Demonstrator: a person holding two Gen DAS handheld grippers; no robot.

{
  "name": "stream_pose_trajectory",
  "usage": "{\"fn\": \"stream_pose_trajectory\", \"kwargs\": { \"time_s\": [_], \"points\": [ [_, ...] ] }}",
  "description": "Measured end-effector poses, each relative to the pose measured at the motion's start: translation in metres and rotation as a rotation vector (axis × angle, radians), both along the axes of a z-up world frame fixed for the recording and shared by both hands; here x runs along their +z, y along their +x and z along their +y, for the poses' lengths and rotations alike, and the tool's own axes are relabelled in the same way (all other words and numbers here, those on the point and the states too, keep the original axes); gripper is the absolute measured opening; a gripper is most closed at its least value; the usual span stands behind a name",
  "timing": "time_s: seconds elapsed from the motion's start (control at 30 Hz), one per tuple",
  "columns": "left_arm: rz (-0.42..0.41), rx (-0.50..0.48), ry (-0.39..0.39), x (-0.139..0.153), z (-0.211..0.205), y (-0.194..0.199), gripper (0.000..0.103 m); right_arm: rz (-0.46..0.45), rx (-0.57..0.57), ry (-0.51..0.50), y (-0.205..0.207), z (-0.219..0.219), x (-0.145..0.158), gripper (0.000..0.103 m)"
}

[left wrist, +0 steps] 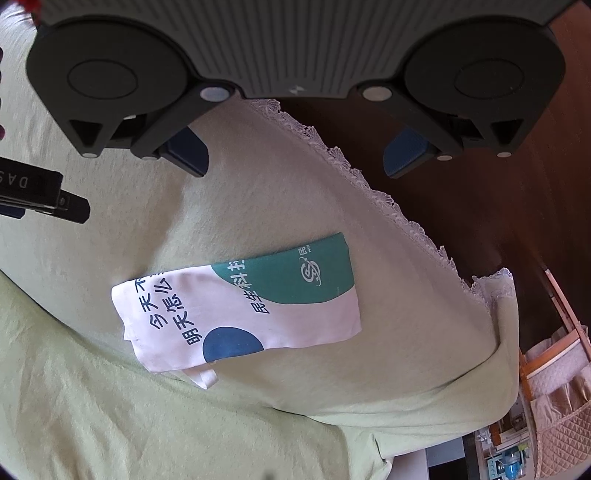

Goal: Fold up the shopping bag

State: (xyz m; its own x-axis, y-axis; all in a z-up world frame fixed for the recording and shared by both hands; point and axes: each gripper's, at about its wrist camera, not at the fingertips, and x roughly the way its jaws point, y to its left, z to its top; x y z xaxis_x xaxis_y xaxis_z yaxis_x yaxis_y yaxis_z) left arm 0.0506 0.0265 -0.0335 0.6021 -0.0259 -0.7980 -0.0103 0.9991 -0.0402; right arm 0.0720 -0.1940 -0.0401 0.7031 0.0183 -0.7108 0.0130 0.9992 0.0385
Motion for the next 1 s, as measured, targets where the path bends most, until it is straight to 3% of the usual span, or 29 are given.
{"fn": "stream_pose_trajectory", "kwargs": {
  "time_s": [0.27, 0.57, 0.93, 1.0],
  "points": [
    [-0.008, 0.051, -0.060, -0.015, 0.024, 0.035, 0.101, 0.040, 0.039, 0.040, 0.029, -0.005, -0.019, 0.102],
    [-0.001, 0.143, -0.345, -0.045, 0.081, 0.111, 0.101, 0.038, 0.068, -0.011, 0.093, -0.017, -0.038, 0.102],
    [-0.040, 0.197, -0.429, -0.084, 0.112, 0.195, 0.101, -0.085, 0.107, -0.026, 0.192, -0.017, -0.030, 0.102],
    [-0.058, 0.191, -0.454, -0.092, 0.115, 0.202, 0.093, -0.087, 0.099, -0.011, 0.197, -0.019, -0.033, 0.102]
  ]
}}
